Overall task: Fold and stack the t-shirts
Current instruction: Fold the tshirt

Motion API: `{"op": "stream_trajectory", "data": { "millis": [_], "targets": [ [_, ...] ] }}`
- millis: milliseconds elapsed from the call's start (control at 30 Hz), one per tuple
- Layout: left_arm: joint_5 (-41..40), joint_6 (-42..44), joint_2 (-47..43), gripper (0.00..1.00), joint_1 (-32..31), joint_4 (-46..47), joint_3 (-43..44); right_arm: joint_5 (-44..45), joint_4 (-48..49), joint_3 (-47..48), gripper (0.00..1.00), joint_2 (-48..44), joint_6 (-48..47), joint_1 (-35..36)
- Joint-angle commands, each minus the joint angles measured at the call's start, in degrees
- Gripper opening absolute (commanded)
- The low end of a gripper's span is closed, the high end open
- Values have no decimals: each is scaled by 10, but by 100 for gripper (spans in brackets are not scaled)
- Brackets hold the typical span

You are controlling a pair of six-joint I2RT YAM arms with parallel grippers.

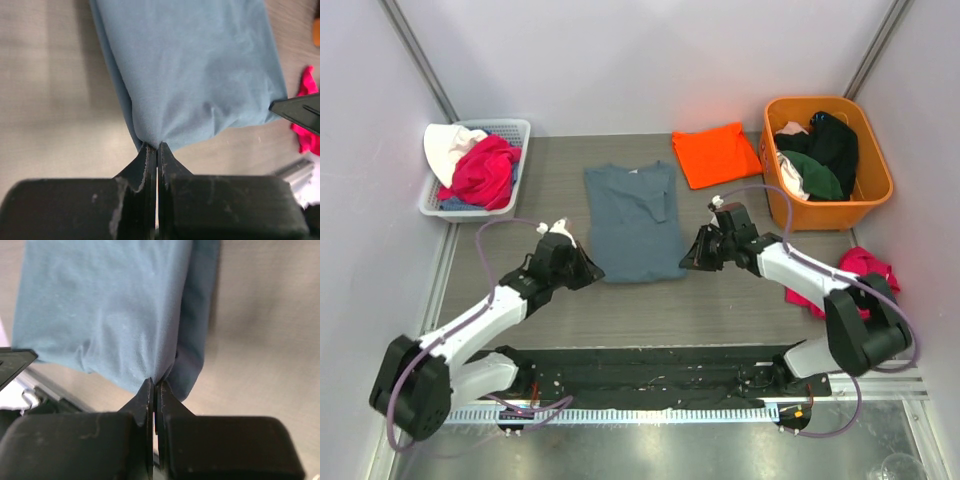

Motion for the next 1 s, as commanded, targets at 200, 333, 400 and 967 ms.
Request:
{"op": "stream_trajectory", "data": {
  "millis": [200,333,400,967],
  "targets": [
    [-33,-101,-247,0,-71,-181,-87,34,-98,-100,1,-195,93,91],
    [-59,-136,-326,0,-115,-228,-103,51,-122,-119,1,-259,127,130],
    [-71,-147,-359,0,-142,-258,-100,67,-142,-118,1,-285,140,156],
    [-208,-164,-354,0,-258,-356,45,225,-230,-15,1,-337,206,303]
  ]
}}
